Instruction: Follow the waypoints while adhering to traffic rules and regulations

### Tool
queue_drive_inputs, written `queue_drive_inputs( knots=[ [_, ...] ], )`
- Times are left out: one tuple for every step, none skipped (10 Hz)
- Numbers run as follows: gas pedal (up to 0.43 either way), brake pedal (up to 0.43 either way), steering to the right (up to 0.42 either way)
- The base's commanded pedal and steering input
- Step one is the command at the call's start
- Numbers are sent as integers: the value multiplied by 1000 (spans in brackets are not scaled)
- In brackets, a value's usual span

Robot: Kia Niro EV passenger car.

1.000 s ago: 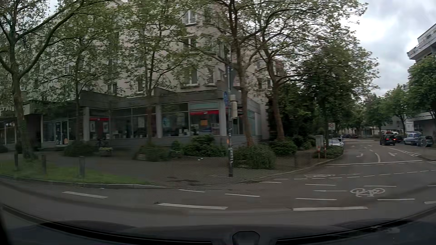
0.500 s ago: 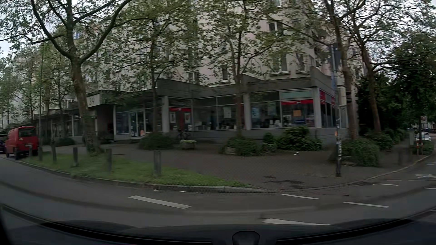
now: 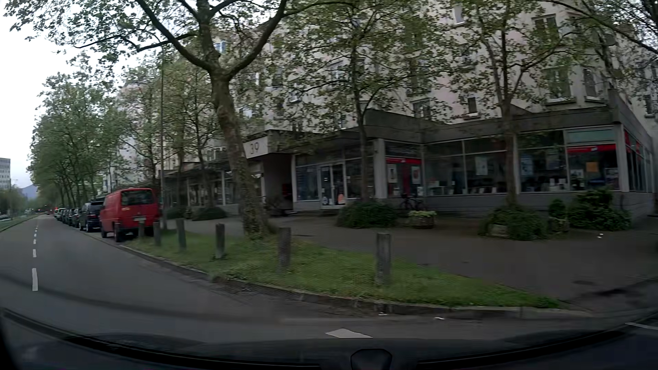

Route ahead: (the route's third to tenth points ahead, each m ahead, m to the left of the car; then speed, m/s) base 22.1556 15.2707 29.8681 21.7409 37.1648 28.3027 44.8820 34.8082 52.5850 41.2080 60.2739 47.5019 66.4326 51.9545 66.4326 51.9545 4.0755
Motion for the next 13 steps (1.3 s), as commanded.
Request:
queue_drive_inputs(
  knots=[
    [98,0,-556],
    [110,0,-532],
    [110,0,-510],
    [110,0,-490],
    [110,0,-466],
    [110,0,-439],
    [110,0,-414],
    [110,0,-386],
    [118,0,-367],
    [130,0,-351],
    [130,0,-327],
    [130,0,-295],
    [130,0,-262]
  ],
)
